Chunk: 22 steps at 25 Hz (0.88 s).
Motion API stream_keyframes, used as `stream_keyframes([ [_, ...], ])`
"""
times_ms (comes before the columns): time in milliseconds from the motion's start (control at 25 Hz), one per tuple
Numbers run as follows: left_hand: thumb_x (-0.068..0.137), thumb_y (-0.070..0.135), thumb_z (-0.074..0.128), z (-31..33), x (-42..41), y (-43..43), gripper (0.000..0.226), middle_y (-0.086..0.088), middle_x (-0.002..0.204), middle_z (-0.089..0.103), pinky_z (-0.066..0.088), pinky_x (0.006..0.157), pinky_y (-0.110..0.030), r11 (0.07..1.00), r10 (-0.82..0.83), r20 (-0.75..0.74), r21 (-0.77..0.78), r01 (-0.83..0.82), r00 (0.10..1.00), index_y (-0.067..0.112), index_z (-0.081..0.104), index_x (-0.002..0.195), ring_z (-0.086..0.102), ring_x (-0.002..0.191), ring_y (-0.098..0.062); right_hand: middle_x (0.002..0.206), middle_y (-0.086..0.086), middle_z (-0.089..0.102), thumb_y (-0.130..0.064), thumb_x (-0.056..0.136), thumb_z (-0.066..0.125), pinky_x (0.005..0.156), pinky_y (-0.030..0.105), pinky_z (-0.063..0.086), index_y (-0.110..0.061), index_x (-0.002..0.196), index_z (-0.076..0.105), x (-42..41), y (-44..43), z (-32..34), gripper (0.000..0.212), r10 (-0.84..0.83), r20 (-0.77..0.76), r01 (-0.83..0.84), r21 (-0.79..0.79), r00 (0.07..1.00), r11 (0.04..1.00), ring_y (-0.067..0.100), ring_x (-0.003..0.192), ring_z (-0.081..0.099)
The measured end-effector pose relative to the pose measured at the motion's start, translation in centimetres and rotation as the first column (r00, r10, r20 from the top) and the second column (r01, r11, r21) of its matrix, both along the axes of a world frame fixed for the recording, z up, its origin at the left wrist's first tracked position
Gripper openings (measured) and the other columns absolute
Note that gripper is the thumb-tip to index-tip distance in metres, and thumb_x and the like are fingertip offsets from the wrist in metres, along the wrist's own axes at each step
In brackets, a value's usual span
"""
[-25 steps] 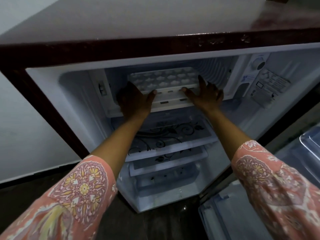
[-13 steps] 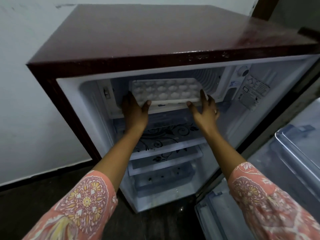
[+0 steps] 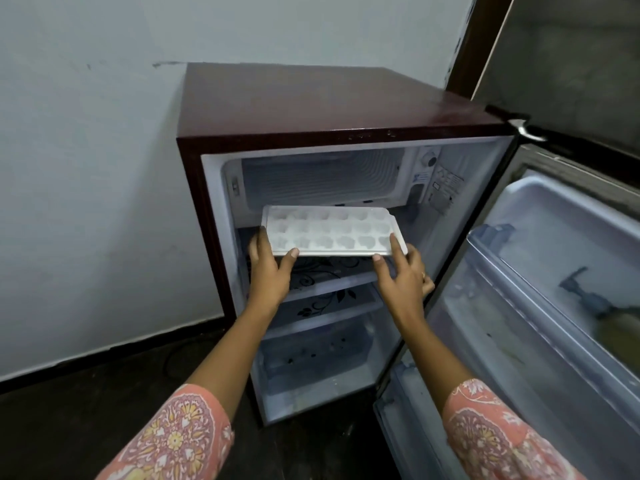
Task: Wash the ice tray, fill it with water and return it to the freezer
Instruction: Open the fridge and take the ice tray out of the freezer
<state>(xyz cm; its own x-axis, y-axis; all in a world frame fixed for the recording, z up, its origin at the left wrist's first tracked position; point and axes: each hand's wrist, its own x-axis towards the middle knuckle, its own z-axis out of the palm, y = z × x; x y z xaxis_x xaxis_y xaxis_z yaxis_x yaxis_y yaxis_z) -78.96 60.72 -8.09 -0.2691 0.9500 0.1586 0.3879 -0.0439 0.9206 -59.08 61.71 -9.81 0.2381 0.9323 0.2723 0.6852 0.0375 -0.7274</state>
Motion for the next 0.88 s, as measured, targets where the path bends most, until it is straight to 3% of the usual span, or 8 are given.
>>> stream_keyframes([
  [160,0.093,0.021,0.052,-0.2,0.6,-4.7,0.068,-0.011,0.154,0.014,0.022,0.112,-0.031,0.999,-0.04,0.073,-0.025,0.042,0.997,0.009,0.014,0.148,0.022,0.139,-0.023,0.137,-0.001,0.039,-0.055,0.081,0.034,0.099,0.03,0.01,-0.042,0.139,0.034,0.9,-5.3,0.0,0.059,-0.039,-0.022,0.039,0.0,0.999,0.999,0.015,0.127,0.033],
  [320,0.092,0.023,0.055,-0.7,1.0,-9.2,0.071,-0.007,0.151,0.017,0.026,0.109,-0.028,0.994,-0.101,0.141,-0.035,0.107,0.985,0.014,0.013,0.149,0.027,0.136,-0.02,0.13,0.002,0.04,-0.056,0.084,0.041,0.098,0.032,0.011,-0.036,0.143,0.029,2.0,-11.0,0.3,0.063,-0.08,-0.02,0.08,-0.013,0.997,0.997,0.019,0.126,0.035],
  [480,0.09,0.025,0.058,-1.5,1.0,-13.0,0.074,-0.006,0.147,0.024,0.031,0.11,-0.037,0.985,-0.166,0.17,-0.02,0.172,0.971,0.02,0.014,0.149,0.033,0.132,-0.019,0.131,0.004,0.037,-0.062,0.072,0.04,0.099,0.032,0.011,-0.025,0.145,0.027,3.3,-16.6,0.0,0.083,-0.06,-0.002,0.06,-0.089,0.998,0.994,0.022,0.128,0.031],
  [680,0.088,0.023,0.061,-1.9,2.1,-16.4,0.081,0.004,0.145,0.029,0.032,0.111,-0.037,0.957,-0.266,0.237,-0.047,0.285,0.934,0.023,0.008,0.149,0.035,0.132,-0.015,0.126,0.008,0.038,-0.074,0.058,0.042,0.106,0.038,0.014,-0.02,0.145,0.027,5.3,-21.9,0.0,0.104,-0.102,-0.023,0.096,-0.191,0.995,0.977,0.024,0.126,0.03],
  [800,0.086,0.025,0.062,-2.1,3.7,-18.4,0.085,0.007,0.146,0.027,0.033,0.108,-0.032,0.94,-0.319,0.246,-0.045,0.339,0.915,0.025,0.007,0.149,0.034,0.13,-0.01,0.117,0.001,0.038,-0.075,0.056,0.045,0.105,0.038,0.016,-0.026,0.141,0.033,7.2,-25.1,-0.1,0.1,-0.13,-0.062,0.117,-0.171,0.99,0.978,0.023,0.124,0.033],
  [880,0.083,0.029,0.066,-2.7,5.0,-19.8,0.088,0.009,0.141,0.029,0.034,0.106,-0.031,0.92,-0.363,0.251,-0.06,0.388,0.898,0.026,0.008,0.15,0.035,0.128,-0.009,0.12,-0.001,0.039,-0.068,0.064,0.061,0.107,0.039,0.015,-0.027,0.139,0.036,8.7,-27.5,-0.4,0.089,-0.171,-0.109,0.152,-0.165,0.979,0.975,0.021,0.127,0.031],
])
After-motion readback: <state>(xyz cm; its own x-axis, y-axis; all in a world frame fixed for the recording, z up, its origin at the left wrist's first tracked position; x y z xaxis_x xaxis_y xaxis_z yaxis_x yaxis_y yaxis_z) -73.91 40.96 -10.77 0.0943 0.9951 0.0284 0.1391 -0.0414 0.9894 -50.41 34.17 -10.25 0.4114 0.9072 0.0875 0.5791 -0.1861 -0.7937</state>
